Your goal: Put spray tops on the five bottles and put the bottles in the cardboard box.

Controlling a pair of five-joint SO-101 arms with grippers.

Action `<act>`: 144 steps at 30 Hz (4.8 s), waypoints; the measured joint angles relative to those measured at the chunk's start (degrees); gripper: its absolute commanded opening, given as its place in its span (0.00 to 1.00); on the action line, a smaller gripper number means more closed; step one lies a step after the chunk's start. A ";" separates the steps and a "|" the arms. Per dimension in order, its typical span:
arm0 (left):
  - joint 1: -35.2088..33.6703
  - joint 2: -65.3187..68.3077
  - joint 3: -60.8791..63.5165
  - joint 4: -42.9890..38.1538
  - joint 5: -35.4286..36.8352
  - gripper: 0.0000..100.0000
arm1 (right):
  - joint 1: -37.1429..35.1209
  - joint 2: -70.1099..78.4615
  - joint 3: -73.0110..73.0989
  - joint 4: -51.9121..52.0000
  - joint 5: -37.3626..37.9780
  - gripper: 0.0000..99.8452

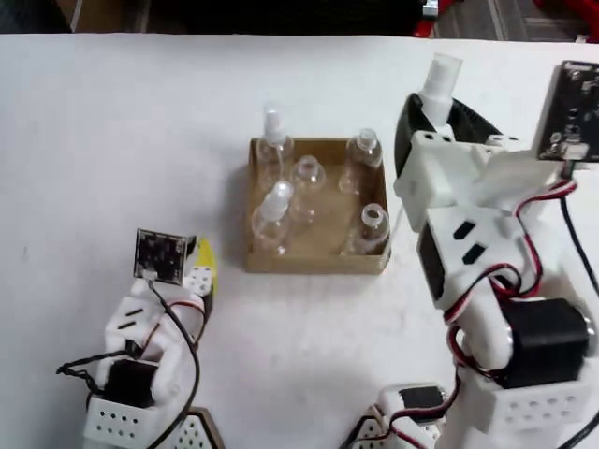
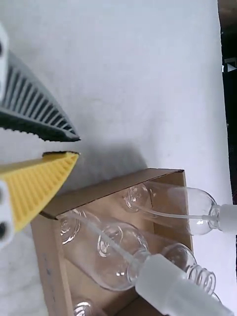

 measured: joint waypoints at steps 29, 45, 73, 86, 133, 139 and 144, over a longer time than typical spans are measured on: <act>0.09 0.00 0.00 0.00 0.00 0.04 | -11.87 -6.86 45.01 -57.67 -0.26 0.01; 0.09 0.00 0.00 0.00 0.00 0.04 | -10.02 10.29 54.86 -95.82 3.25 0.01; 0.09 0.00 0.00 0.00 0.00 0.04 | -7.74 23.12 54.07 -102.95 3.43 0.01; 0.09 0.00 0.00 -0.62 0.00 0.04 | -7.82 25.67 54.86 -106.99 3.78 0.01; 0.09 0.00 0.00 -2.37 0.00 0.04 | -13.45 25.58 74.64 -118.42 10.46 0.12; 0.09 0.00 0.00 -2.37 0.00 0.04 | -13.54 19.96 77.27 -118.42 10.46 0.12; 0.09 0.00 0.00 -2.37 0.00 0.04 | -13.63 11.78 77.89 -115.34 10.46 0.12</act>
